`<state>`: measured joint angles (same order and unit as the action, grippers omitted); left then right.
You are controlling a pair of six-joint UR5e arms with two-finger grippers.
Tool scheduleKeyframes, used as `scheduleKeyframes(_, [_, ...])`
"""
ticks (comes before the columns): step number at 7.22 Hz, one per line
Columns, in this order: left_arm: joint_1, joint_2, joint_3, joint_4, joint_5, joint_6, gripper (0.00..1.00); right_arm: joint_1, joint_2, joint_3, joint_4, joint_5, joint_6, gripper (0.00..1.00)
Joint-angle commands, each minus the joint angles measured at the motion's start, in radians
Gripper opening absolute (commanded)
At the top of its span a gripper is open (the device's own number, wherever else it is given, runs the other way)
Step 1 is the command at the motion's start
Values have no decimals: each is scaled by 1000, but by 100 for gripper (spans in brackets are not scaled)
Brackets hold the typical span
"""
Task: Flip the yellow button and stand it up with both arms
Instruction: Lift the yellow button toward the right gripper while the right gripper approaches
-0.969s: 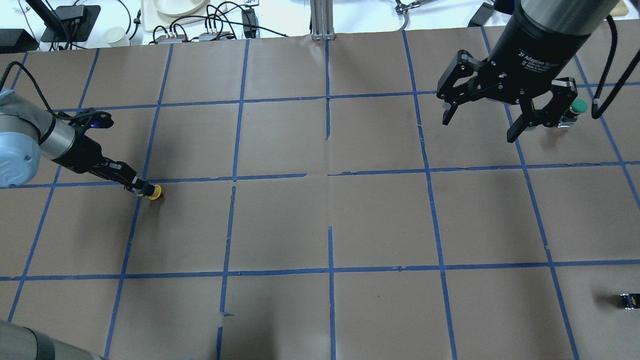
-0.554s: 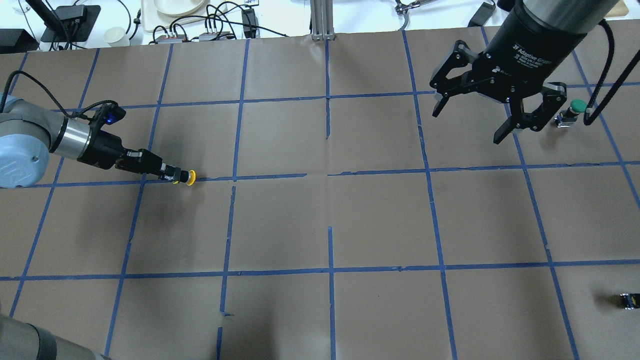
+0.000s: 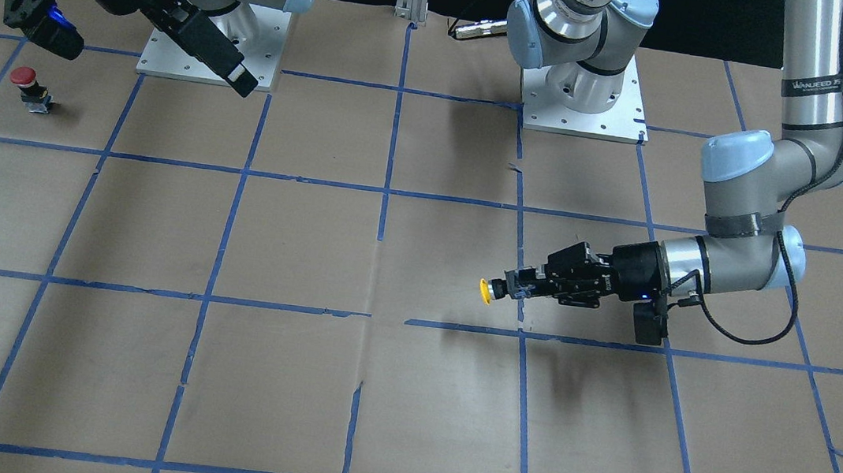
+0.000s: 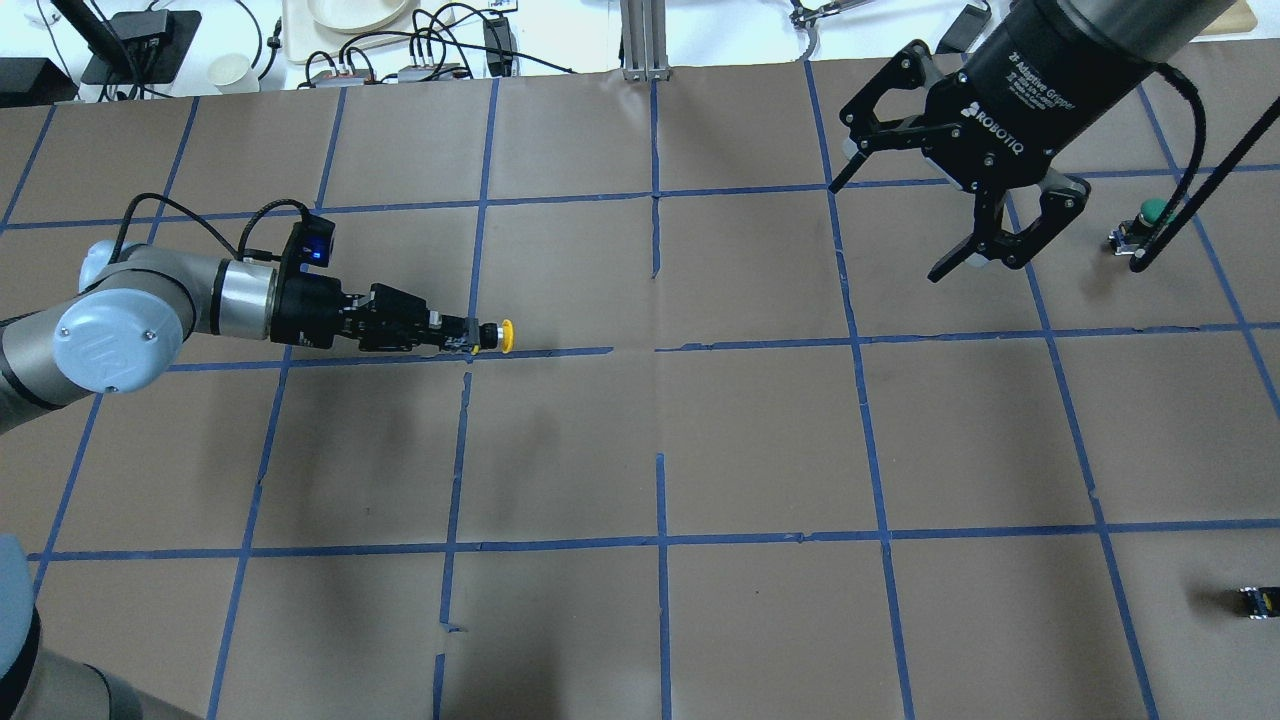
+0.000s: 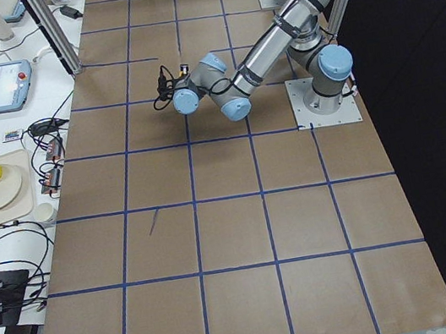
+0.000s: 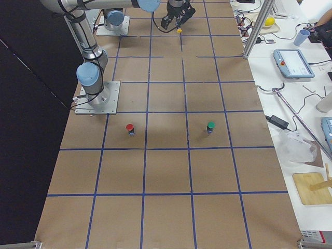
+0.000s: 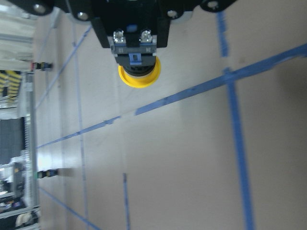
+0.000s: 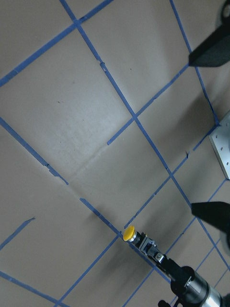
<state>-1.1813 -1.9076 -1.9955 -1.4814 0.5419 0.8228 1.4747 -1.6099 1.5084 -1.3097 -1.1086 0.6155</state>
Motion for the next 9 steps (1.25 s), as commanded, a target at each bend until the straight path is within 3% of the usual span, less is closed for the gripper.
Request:
scheduleKeyframes(1, [-76, 4, -14, -104, -205, 1, 0, -5, 8, 10, -9, 84, 33, 100])
scheduleKeyframes(4, [-193, 30, -14, -215, -380, -5, 0, -85, 62, 41, 1, 182, 35, 100])
scheduleKeyframes(5, [-231, 56, -13, -249, -445, -19, 0, -85, 88, 61, -9, 269, 35, 100])
scheduleKeyframes(7, [-331, 140, -12, -250, -584, -158, 0, -85, 116, 64, -3, 308, 36, 100])
scheduleKeyframes(9, [-362, 147, -14, -237, -644, -157, 0, -82, 145, 62, 0, 366, 53, 100])
